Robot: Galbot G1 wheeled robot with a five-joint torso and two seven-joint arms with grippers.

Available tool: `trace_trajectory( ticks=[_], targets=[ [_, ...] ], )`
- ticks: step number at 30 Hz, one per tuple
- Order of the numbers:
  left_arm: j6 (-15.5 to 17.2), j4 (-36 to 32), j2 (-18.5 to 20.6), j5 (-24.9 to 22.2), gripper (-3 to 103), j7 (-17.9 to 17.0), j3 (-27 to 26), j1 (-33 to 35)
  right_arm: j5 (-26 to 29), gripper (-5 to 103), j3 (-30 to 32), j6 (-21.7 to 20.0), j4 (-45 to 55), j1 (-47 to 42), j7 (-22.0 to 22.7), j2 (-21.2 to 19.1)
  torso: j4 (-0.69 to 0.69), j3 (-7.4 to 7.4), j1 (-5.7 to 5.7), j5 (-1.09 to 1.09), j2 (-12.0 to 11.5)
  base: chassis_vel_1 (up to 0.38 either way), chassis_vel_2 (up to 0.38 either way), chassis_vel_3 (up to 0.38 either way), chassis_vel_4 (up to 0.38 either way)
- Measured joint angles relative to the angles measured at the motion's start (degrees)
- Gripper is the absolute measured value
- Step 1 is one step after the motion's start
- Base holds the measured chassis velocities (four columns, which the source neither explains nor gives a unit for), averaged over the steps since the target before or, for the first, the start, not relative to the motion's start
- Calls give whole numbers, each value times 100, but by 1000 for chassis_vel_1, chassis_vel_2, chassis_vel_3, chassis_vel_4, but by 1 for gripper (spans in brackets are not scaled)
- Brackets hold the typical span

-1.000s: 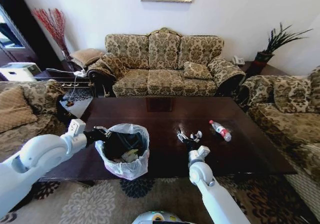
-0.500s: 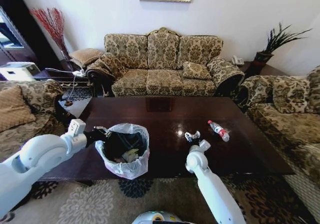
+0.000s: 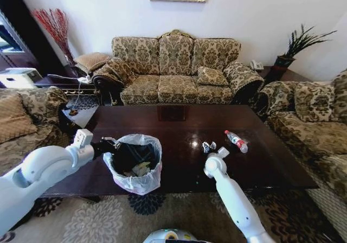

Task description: Move to the front of the table and place the trash on the table into the trash bin.

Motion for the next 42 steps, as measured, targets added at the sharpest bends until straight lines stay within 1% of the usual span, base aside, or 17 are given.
trace_trajectory(
  ticks=[1, 2, 3, 6, 10, 12, 16, 17, 20, 22, 25, 31, 33, 34, 37, 40, 42],
  targets=[
    [0, 0, 0, 0, 1, 0, 0, 0, 11, 74, 0, 0, -17, 1, -45, 1, -1, 0, 0, 0, 0, 0, 0, 0, 0],
    [0, 0, 0, 0, 1, 0, 0, 0, 12, 74, 1, 5, -18, 0, -77, 0, -1, 0, 0, 0, 0, 0, 0, 0, 0],
    [0, 0, -1, 0, 1, 0, 0, 0, 12, 68, 1, 13, -18, -3, -101, 0, -1, 0, 0, 0, 0, 0, 0, 0, 0],
    [0, 0, 0, 0, 1, -1, 0, 0, 12, 63, 1, 22, -17, -9, -116, 0, 0, 0, 0, 0, 0, 0, 0, 0, 0],
    [0, 0, 0, 0, 1, 0, 0, 0, 26, 41, 13, 33, 18, -38, -147, -7, 0, 0, 0, 0, 0, 0, 0, 0, 0],
    [0, 0, 0, 0, 1, 0, 0, 0, 33, 41, 20, 35, 30, -45, -151, -9, 0, 0, 0, 0, 0, 0, 0, 0, 0],
    [0, 0, 0, 0, 1, -1, 0, 0, 44, 21, 47, 46, 80, -81, -159, -32, -1, -1, -1, -1, 1, 0, 0, 0, 0],
    [0, 0, 0, 0, 1, -1, 0, 0, 44, 21, 47, 46, 80, -81, -159, -32, -1, -1, -1, -1, 1, 0, 0, 0, 0],
    [0, 0, 0, 0, 1, 0, 0, 0, 63, 9, 71, 44, 201, -149, -159, -39, 0, 0, -1, 5, 0, 0, 0, 0, 0],
    [0, 0, 0, 0, 1, 0, 0, 0, 40, 9, 81, 45, 290, -179, -161, -43, 1, 0, 0, 1, 0, 0, 0, 0, 0],
    [0, 0, 0, 0, 1, -1, 0, 0, -378, 1, 79, 88, 707, -374, -315, -76, 0, 0, 0, 0, 0, 0, 0, 0, 0],
    [0, 0, 0, 0, 1, -2, 0, 0, -870, 0, 3, 140, 1655, -598, -586, -151, -2, 0, -1, 0, 1, 0, 0, 0, 0],
    [0, 0, 0, 0, 1, -1, 0, 0, -1087, 0, -117, 175, 2354, -664, -946, -212, 0, -1, -1, -1, 1, 0, 0, 0, 0],
    [0, 0, 0, 0, 1, -1, 0, 0, -1087, 0, -117, 175, 2354, -664, -946, -212, 0, -1, -1, -1, 1, 0, 0, 0, 0],
    [0, 0, 0, 0, 1, -2, 0, 0, -1339, 0, -437, 192, 3133, -652, -1576, -343, 0, -1, -1, -1, 1, 0, 0, 0, 0],
    [0, 0, 0, 0, 1, -1, 0, 0, -1235, 0, -742, -13, 3675, -502, -1680, -386, -1, 0, -1, -1, 1, 0, 0, 0, 0],
    [0, 0, 0, 0, 1, -1, 0, 0, -808, 0, -1152, -327, 4288, -233, -1678, -387, 1, -1, -1, -1, 1, 0, 0, 0, 0]
  ],
)
